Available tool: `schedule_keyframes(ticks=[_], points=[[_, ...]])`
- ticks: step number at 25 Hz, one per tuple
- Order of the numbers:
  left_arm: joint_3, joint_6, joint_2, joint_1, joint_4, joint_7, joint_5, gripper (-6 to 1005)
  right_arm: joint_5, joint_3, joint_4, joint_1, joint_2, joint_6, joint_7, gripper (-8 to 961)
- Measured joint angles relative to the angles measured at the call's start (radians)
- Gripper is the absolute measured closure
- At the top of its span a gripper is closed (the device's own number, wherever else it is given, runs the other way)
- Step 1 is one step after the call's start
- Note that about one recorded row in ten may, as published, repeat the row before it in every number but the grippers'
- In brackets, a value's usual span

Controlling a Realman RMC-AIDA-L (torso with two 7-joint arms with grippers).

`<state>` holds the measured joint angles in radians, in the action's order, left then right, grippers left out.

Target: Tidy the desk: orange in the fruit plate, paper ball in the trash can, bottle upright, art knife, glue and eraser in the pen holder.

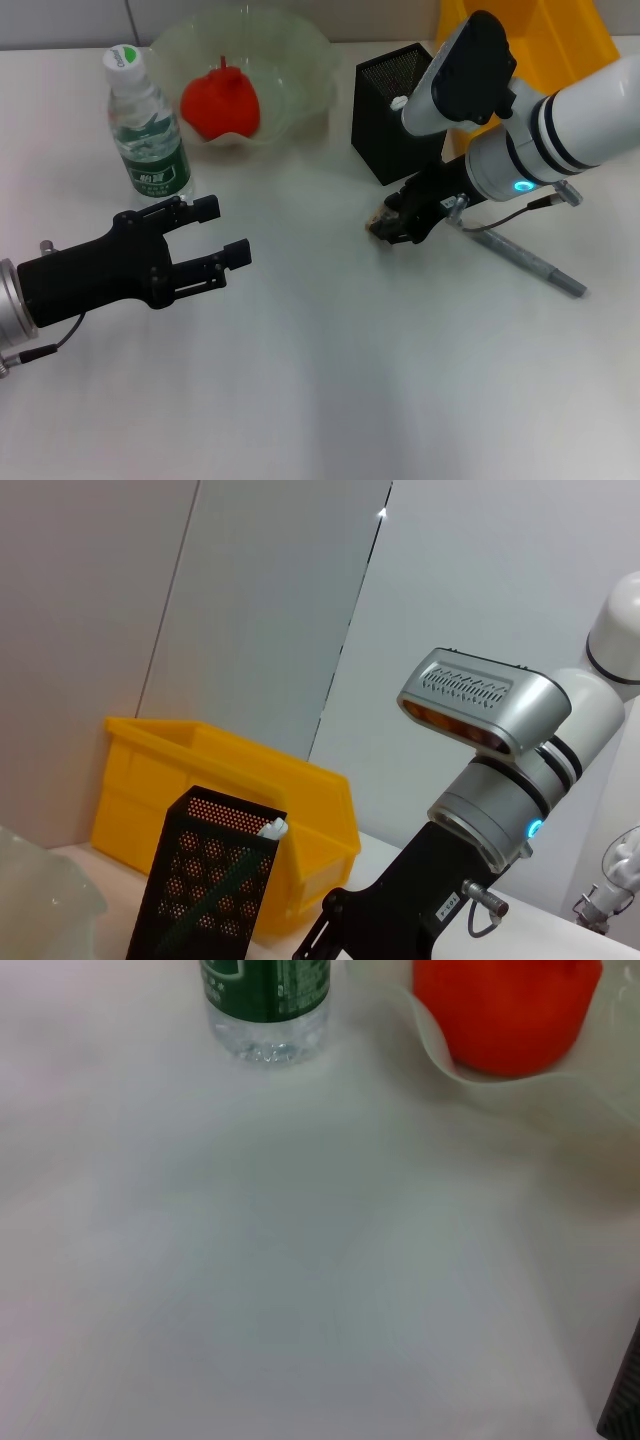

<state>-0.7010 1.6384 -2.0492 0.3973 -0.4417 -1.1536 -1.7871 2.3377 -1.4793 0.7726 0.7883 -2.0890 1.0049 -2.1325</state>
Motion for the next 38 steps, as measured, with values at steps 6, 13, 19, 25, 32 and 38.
schedule_keyframes(ticks=[6,13,19,25,32,38], points=[[-0.004,0.001,0.001,0.0,0.0,0.0,0.002,201,-0.056,0.007,0.037,-0.016,0.003,0.025,0.001,554],[-0.006,0.006,0.005,0.0,0.0,0.0,0.002,201,-0.102,0.122,0.184,-0.054,0.007,0.2,-0.002,570],[-0.006,0.007,0.006,0.004,0.0,0.002,0.002,201,-0.135,0.309,0.277,-0.062,0.008,0.367,0.004,612],[-0.004,0.008,0.006,0.008,-0.001,0.003,0.002,201,-0.152,0.424,0.335,-0.053,0.015,0.462,0.008,622],[-0.002,0.008,0.005,0.012,-0.003,0.0,0.002,201,-0.147,0.487,0.395,-0.035,0.028,0.486,0.0,620],[0.001,0.005,0.004,0.012,-0.001,0.0,0.002,201,-0.136,0.526,0.422,-0.022,0.046,0.485,-0.002,619]])
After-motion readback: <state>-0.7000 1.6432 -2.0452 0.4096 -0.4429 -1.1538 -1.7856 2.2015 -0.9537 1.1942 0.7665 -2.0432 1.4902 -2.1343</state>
